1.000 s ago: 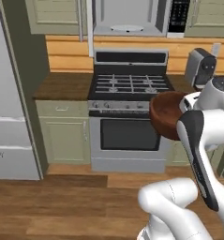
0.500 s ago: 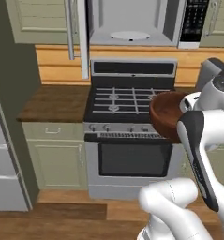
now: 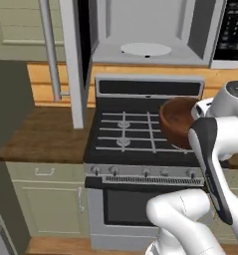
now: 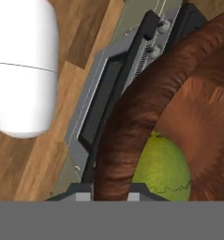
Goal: Pick the lime from the sink and place it in the bowl. Then pick the bowl and place it in the microwave. Then close the microwave door and press the start button.
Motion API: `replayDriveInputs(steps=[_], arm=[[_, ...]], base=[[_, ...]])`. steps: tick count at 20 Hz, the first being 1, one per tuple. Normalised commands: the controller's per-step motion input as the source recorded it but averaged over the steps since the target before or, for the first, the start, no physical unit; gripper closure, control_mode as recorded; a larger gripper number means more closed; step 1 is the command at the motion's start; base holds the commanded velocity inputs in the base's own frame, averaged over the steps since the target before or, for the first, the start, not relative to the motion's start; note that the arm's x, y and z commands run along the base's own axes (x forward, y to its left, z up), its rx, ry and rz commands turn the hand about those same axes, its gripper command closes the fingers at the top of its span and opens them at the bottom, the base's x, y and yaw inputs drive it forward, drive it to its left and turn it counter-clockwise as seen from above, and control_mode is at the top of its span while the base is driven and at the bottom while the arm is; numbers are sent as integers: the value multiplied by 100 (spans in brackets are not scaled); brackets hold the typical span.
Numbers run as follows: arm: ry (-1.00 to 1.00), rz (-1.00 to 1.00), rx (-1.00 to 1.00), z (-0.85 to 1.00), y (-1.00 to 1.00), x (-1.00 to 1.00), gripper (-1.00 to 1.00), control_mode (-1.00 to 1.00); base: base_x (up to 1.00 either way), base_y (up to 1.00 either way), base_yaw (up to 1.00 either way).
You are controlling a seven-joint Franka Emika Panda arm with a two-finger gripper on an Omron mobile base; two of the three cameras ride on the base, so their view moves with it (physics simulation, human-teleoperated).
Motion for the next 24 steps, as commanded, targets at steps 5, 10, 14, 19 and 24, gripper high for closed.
replayDriveInputs(steps=[5, 10, 14, 19, 24], arm=[[0, 0, 0, 0, 0, 0, 100, 100], [0, 0, 0, 0, 0, 0, 100, 100], [0, 0, 0, 0, 0, 0, 100, 100], [0, 0, 0, 0, 0, 0, 100, 100], [-3, 0, 0, 25, -2, -5, 100, -100]], base=[[61, 0, 34], [3, 0, 39], [0, -3, 43], [0, -12, 29], [0, -1, 1]])
